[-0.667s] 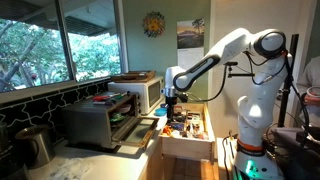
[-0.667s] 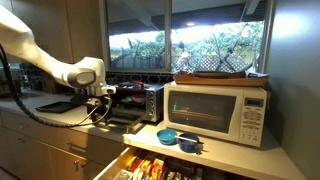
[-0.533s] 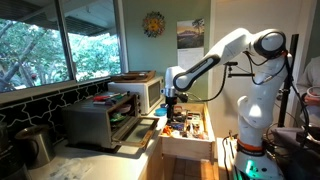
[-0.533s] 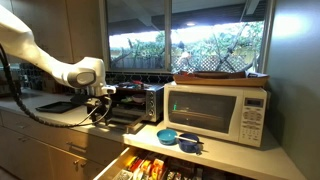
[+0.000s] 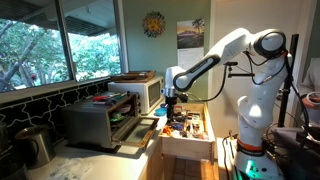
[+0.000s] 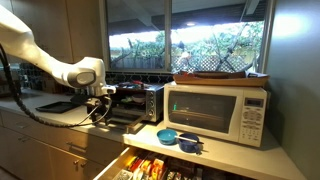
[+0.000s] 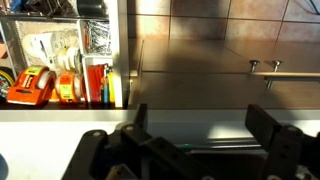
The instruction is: Close the oven door
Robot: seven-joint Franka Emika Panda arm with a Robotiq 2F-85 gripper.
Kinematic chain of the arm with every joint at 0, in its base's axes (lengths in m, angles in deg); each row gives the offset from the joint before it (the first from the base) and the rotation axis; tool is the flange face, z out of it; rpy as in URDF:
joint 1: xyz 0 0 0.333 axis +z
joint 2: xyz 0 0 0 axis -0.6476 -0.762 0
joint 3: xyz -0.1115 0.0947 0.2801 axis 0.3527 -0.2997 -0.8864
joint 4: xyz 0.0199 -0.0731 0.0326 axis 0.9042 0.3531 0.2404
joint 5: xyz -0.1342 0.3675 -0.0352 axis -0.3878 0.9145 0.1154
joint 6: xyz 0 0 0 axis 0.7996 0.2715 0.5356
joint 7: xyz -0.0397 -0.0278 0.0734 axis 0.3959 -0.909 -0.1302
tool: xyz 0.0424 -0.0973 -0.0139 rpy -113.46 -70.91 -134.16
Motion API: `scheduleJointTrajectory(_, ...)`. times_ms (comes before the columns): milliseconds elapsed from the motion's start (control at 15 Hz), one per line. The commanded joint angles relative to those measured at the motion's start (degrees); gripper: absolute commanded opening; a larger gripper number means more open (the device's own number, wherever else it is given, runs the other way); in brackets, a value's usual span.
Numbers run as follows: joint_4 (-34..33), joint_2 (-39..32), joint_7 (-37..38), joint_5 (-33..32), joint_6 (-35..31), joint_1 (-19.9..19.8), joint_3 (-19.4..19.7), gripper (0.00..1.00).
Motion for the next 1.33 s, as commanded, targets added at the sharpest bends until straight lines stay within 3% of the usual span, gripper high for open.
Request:
scheduleJointTrajectory(0, -0.22, -0.98, -3.60, 2.57, -3.07, -0.36, 1.84, 1.00)
scheduleJointTrajectory(133, 0.33, -0.27, -14.41, 8.72, -3.23, 3.88, 10.28, 1.00)
scheduleJointTrajectory(333, -0.86, 0.51, -27.59, 14.16, 0.88, 3.93, 19.53, 1.00)
scheduleJointTrajectory(533, -4.54, -2.56, -38.17, 20.44, 6.04, -1.51, 23.38, 1.00)
scheduleJointTrajectory(667, -7.66, -6.11, -38.95, 26.57, 9.17, -3.22, 24.60, 1.00)
scheduleJointTrajectory(733, -4.16, -2.04, -37.66, 22.64, 6.43, -5.19, 21.28, 1.00)
scheduleJointTrajectory(1067, -7.04, -5.66, -38.55, 25.99, 8.31, -6.40, 21.28, 1.00)
scheduleJointTrajectory(1267, -12.37, -11.17, -46.11, 26.33, 8.76, -7.17, 21.39, 1.00)
